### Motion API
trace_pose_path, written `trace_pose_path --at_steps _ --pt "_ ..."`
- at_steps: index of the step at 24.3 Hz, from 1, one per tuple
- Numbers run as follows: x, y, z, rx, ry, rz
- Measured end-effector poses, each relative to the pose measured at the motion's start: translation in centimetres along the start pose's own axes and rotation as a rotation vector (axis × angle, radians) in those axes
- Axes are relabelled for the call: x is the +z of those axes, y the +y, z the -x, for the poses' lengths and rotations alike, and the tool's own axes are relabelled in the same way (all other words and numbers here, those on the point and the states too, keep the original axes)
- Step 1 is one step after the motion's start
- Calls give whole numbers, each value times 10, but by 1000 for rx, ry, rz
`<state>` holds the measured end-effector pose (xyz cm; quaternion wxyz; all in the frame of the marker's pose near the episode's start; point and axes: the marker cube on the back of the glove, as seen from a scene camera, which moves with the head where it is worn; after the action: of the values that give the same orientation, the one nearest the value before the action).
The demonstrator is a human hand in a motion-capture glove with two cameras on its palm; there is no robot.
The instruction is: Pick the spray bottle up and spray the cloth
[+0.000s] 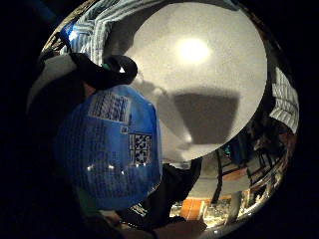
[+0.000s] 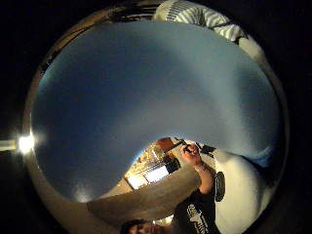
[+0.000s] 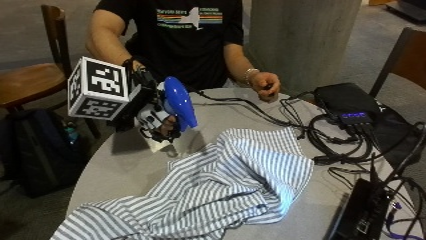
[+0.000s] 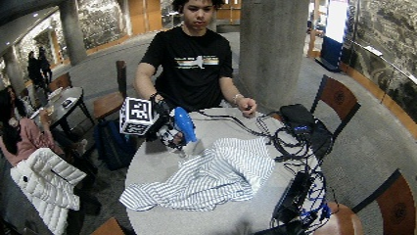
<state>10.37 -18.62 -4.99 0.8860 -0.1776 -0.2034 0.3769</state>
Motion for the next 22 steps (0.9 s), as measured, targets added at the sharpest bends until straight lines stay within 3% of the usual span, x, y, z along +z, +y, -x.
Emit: trace_pose_path --at_steps 5,13,19,22 --pt "2 4 5 -78 -41 -51" --pt "23 36 31 -395 -168 -159" --pt "77 75 58 -688 -258 -119" --pt "105 83 67 -767 -284 -62"
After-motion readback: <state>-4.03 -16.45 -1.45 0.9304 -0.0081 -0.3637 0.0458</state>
